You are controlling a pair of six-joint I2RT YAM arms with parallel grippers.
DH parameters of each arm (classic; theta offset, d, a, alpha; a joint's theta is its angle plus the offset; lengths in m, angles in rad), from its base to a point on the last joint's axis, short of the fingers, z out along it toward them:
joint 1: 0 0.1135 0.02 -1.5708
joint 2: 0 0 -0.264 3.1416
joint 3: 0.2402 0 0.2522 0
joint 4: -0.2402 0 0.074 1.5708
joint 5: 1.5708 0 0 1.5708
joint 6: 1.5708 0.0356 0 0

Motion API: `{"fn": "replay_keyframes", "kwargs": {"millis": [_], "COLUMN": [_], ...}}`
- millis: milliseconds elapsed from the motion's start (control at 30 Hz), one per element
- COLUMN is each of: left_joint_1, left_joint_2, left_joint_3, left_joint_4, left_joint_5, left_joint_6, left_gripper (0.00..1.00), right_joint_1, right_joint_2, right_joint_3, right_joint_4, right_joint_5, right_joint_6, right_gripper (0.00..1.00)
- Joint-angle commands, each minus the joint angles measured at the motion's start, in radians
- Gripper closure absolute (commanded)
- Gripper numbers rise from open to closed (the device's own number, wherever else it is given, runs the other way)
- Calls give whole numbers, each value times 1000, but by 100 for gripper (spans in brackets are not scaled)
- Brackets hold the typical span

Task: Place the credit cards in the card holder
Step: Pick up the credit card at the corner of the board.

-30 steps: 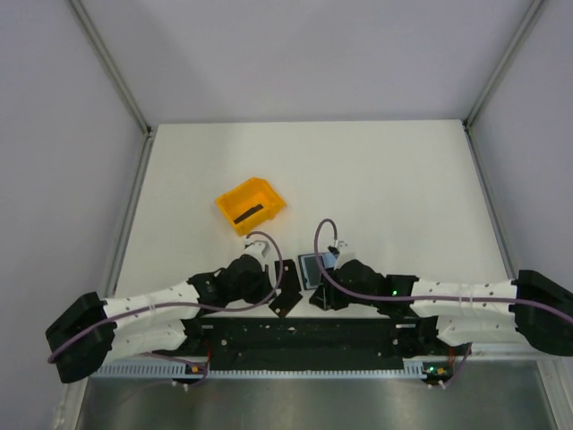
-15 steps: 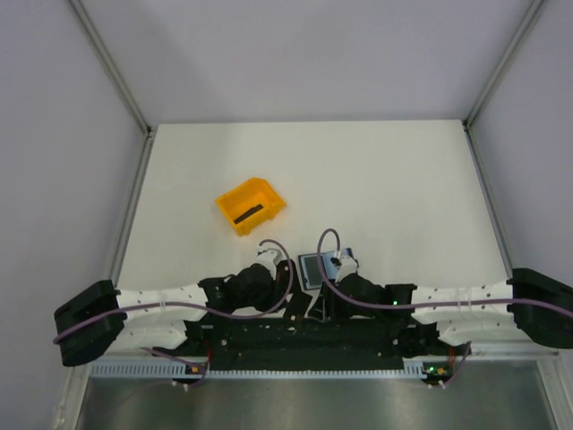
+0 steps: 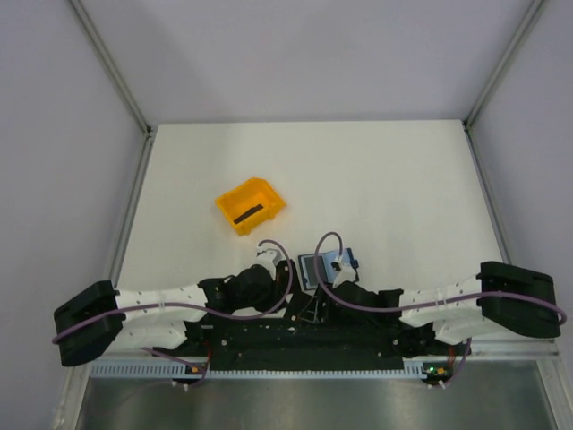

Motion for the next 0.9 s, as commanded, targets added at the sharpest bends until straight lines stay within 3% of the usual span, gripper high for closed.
{"fn": "replay_keyframes", "kwargs": {"millis": [0, 300, 500, 633, 733, 867], "left_joint_1": [-10, -24, -36, -41, -42, -41], "left_joint_2": [4, 23, 26, 24, 12, -92], "left_joint_3": [-9, -7, -6, -4, -1, 37], "left_joint_4": [-16, -14, 13, 12, 0, -140], "left_joint_5": [-10, -2, -2, -2, -7, -92], "left_joint_6": [3, -2, -10, -13, -19, -37], "left_gripper": [100, 100, 100, 100, 100, 100], "right_joint_1": [28, 71, 85, 93, 113, 153], "right_joint_2": [71, 144, 229, 327, 367, 279], "right_joint_3": [-16, -1, -99, -105, -106, -106], "right_joint_4": [103, 80, 313, 442, 484, 406], "right_joint_5": [39, 74, 151, 160, 175, 250], "right_joint_6": [67, 179, 305, 324, 331, 315], "right_gripper": [46, 46, 51, 64, 81, 97]}}
